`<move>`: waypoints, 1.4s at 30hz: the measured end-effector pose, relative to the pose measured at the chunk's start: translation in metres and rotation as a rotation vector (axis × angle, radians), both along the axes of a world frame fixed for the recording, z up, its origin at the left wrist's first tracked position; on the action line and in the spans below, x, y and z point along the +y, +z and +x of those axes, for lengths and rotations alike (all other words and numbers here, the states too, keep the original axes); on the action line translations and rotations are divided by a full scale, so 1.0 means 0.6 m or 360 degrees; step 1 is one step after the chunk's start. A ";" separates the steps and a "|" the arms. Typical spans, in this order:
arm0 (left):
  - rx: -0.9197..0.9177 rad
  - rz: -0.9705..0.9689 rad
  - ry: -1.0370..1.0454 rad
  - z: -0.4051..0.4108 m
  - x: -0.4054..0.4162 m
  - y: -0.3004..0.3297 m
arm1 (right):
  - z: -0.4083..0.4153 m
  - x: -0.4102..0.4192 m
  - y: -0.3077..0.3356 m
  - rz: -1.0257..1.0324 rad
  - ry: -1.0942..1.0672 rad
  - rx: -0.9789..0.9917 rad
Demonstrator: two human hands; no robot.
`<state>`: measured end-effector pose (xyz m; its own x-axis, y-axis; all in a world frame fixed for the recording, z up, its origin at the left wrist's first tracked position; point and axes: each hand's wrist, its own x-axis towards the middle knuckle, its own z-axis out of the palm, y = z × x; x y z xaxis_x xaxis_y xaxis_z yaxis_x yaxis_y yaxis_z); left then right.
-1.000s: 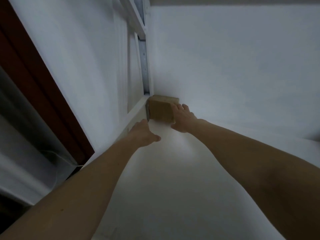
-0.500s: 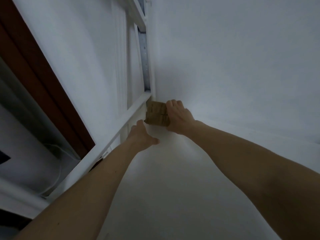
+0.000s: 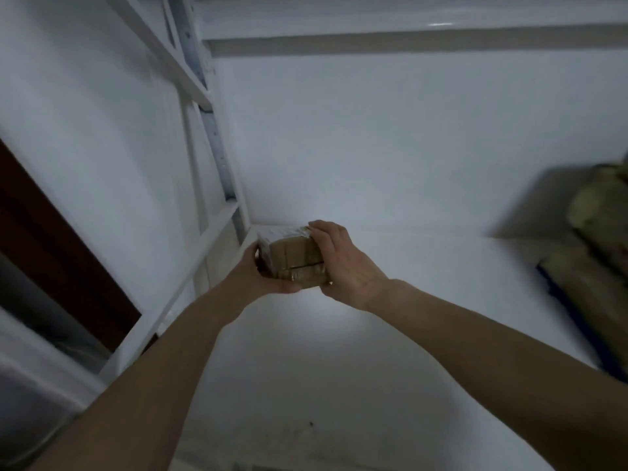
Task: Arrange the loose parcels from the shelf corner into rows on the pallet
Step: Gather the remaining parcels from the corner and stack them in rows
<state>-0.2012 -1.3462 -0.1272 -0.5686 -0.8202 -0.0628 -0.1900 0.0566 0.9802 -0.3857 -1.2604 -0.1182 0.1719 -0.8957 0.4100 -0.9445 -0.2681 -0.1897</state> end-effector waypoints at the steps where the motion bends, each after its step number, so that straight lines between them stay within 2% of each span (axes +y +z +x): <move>1: 0.0028 -0.0030 -0.0095 -0.010 0.020 0.008 | -0.004 0.028 0.006 -0.0001 -0.0058 0.0003; 7: 0.0006 -0.0101 -0.0325 -0.082 0.131 0.037 | -0.043 0.185 0.031 0.0038 -0.0398 0.0031; 12: 0.0010 -0.0127 -0.0601 -0.145 0.225 0.055 | -0.093 0.302 0.054 0.0264 -0.0616 -0.0024; 17: -0.0051 -0.0079 -0.0732 -0.198 0.303 0.077 | -0.145 0.398 0.091 0.0517 -0.0769 -0.0145; 22: -0.0028 -0.0065 -0.0848 -0.265 0.378 0.108 | -0.211 0.483 0.152 0.0653 -0.0918 -0.0405; 32: 0.0102 -0.0278 -0.0826 -0.492 0.564 0.189 | -0.393 0.675 0.254 0.0357 -0.1095 -0.0259; 38: 0.0223 -0.0401 -0.0646 -0.610 0.640 0.213 | -0.480 0.709 0.262 0.0062 -0.1107 -0.0136; 42: 0.0189 -0.0425 -0.0481 -0.653 0.663 0.202 | -0.523 0.710 0.247 0.0071 -0.1076 0.0023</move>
